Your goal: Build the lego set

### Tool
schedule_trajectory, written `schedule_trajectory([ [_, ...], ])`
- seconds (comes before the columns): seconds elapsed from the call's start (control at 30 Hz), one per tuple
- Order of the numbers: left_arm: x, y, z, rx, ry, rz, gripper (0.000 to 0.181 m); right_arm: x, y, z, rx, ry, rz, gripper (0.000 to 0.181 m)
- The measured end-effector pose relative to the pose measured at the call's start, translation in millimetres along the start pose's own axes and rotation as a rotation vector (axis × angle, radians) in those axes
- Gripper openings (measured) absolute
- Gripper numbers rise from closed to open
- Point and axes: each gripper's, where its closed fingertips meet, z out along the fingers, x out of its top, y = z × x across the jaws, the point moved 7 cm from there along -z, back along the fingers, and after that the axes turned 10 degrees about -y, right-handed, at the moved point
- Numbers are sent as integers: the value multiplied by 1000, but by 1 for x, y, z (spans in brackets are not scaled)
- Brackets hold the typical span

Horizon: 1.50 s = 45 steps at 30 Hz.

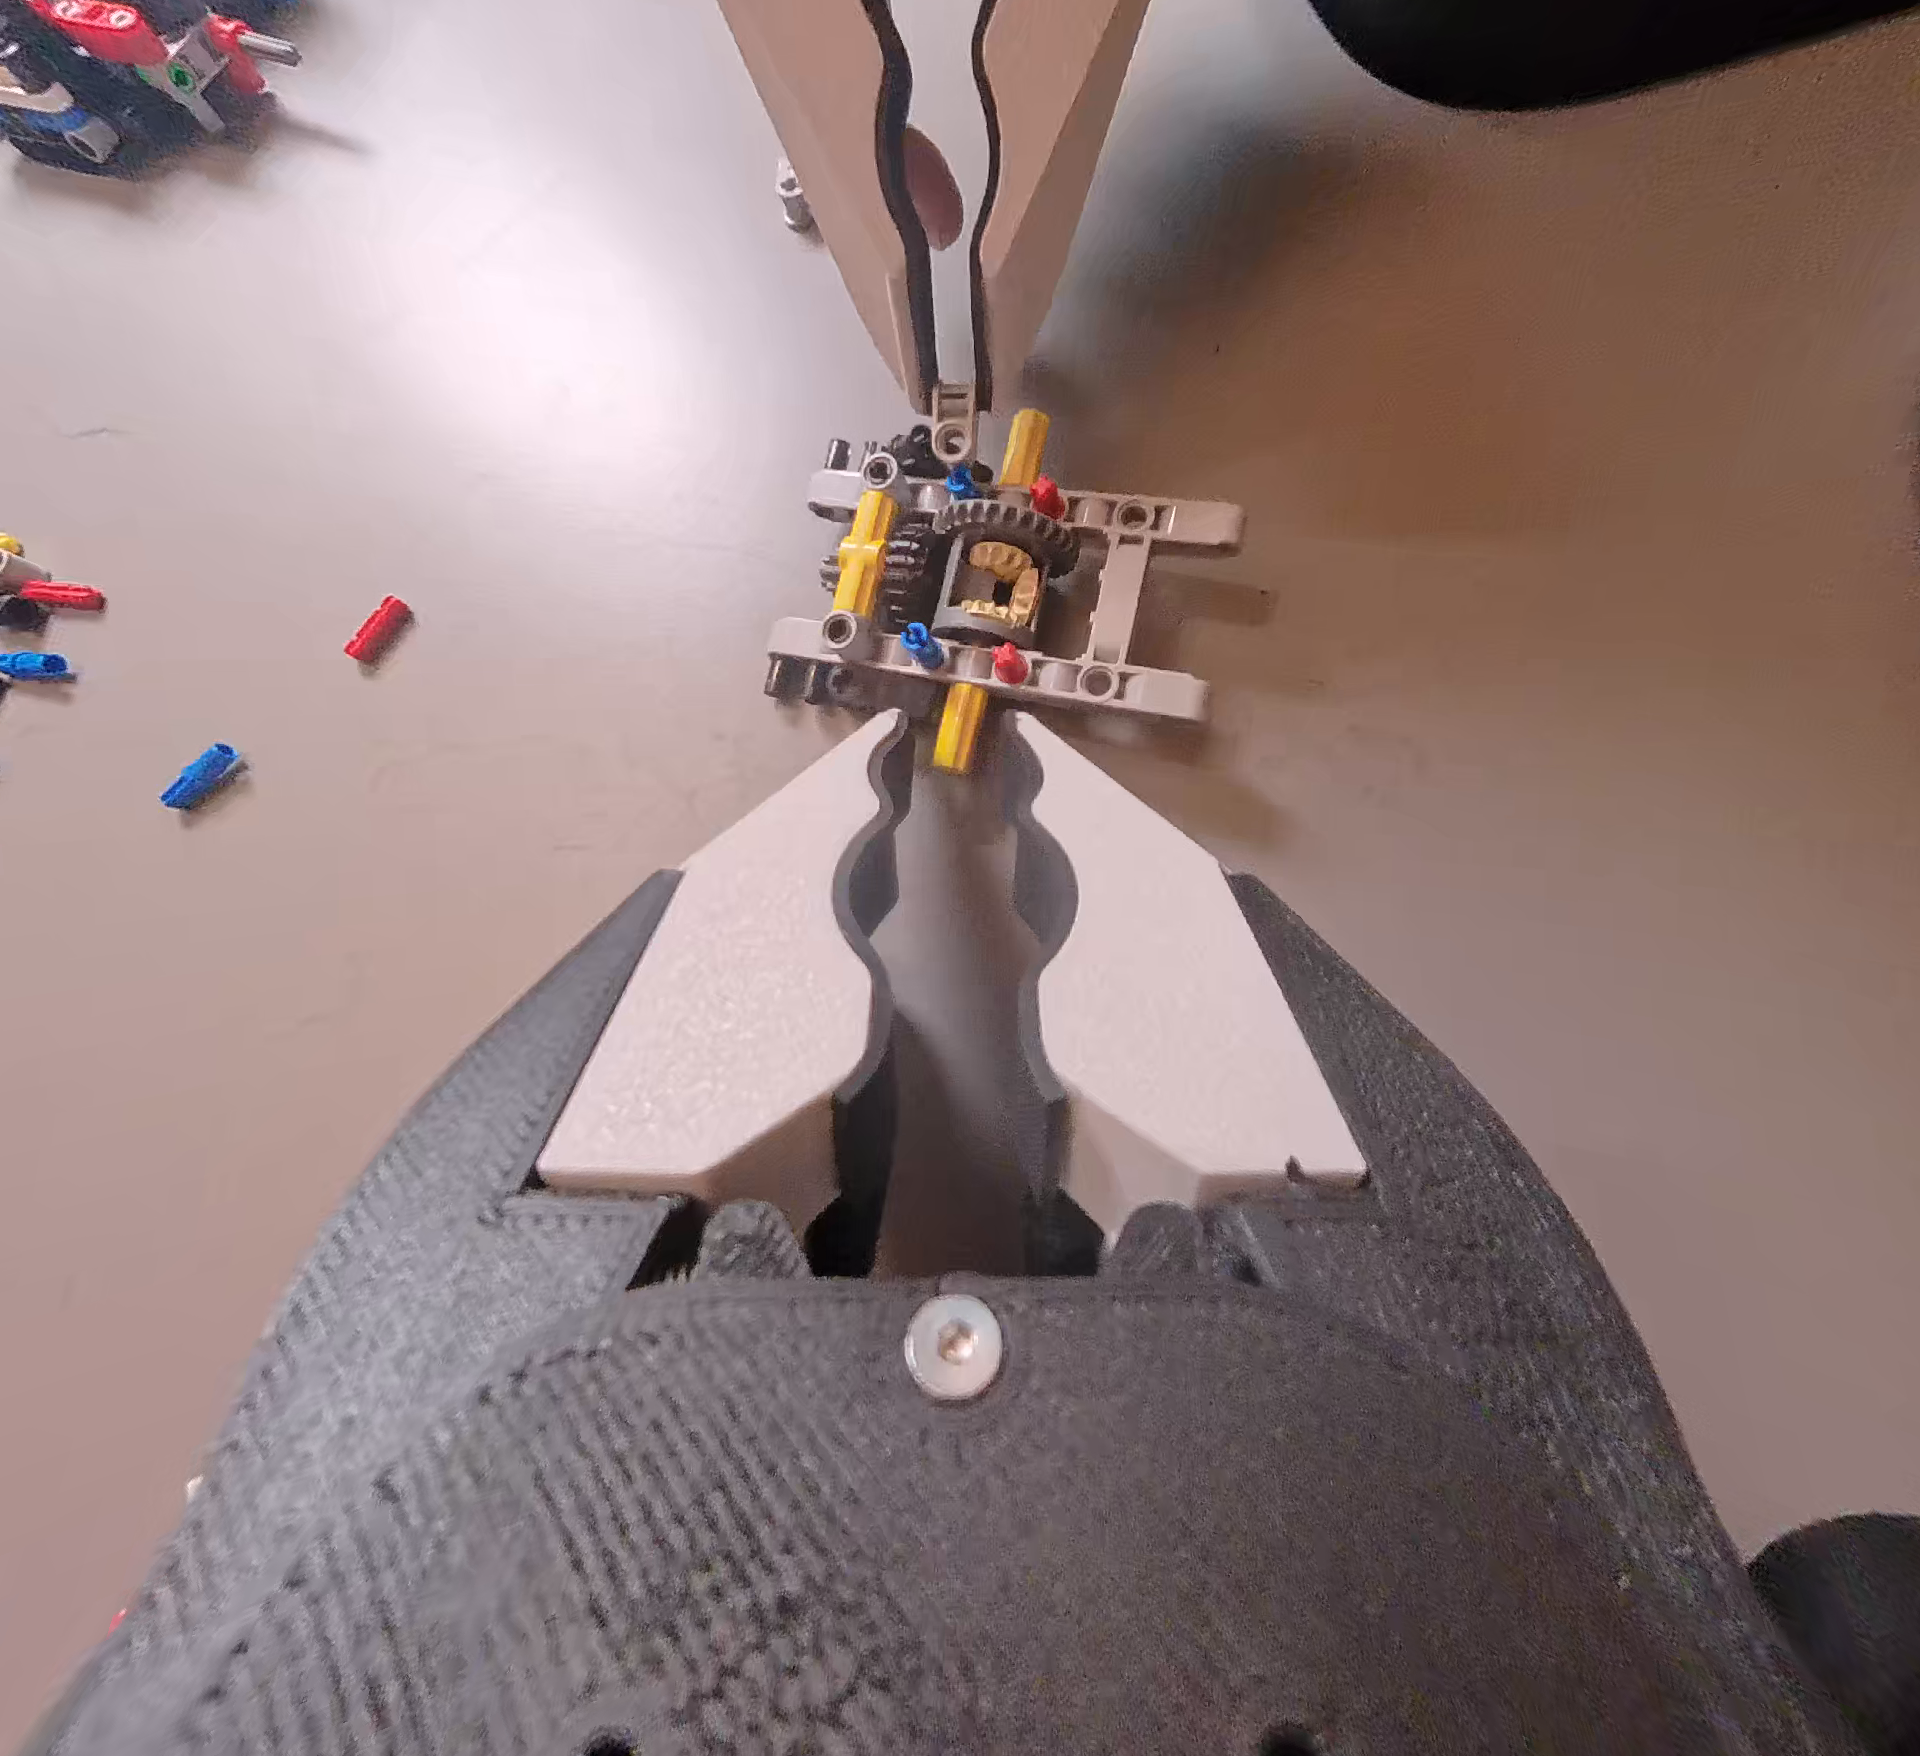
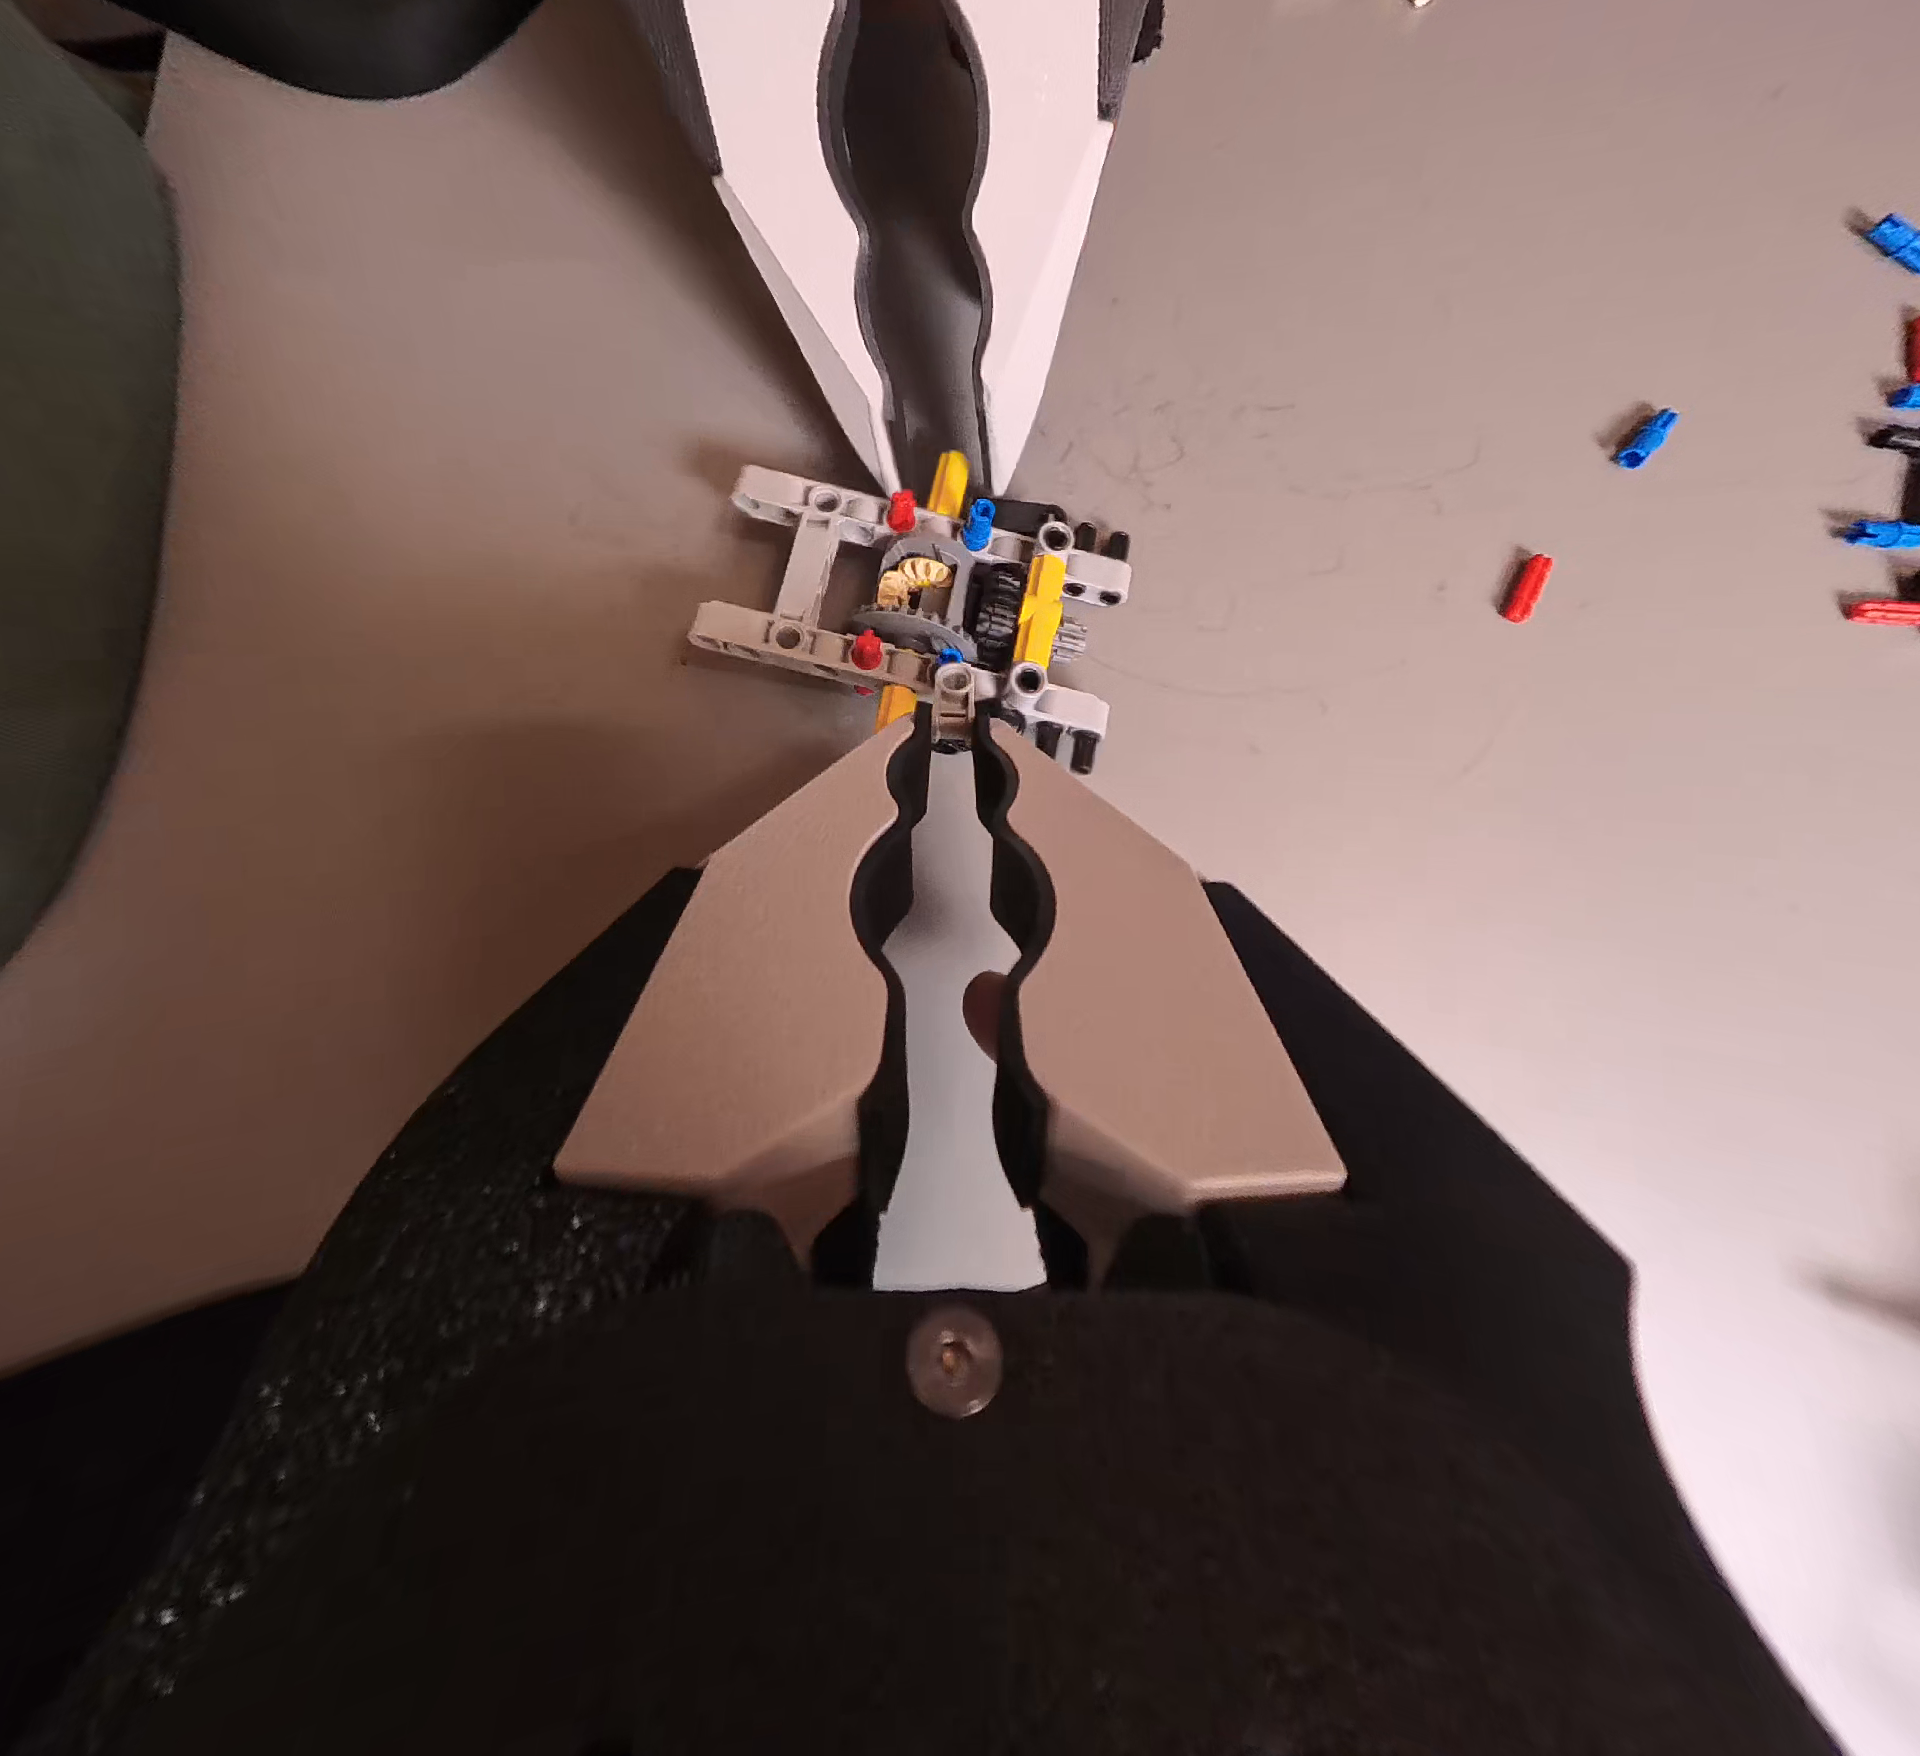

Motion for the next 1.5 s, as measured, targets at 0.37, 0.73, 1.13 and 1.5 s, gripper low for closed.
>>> schedule_trajectory([
  [0.37, 0, 5, 3, -34, 15, -22, 8, 6, -7, -1, -47, 31, 66, 7],
  [0.73, 1, 9, 4, -37, 35, -2, 5, -3, -5, 0, -47, 45, 91, 6],
  [1.13, 0, 7, 1, -40, 51, -1, 13, -1, -4, 1, -11, -51, 86, 6],
  [1.5, 37, 4, 3, -41, 213, -68, 13, 7, -9, -5, -24, 11, 50, 6],
])
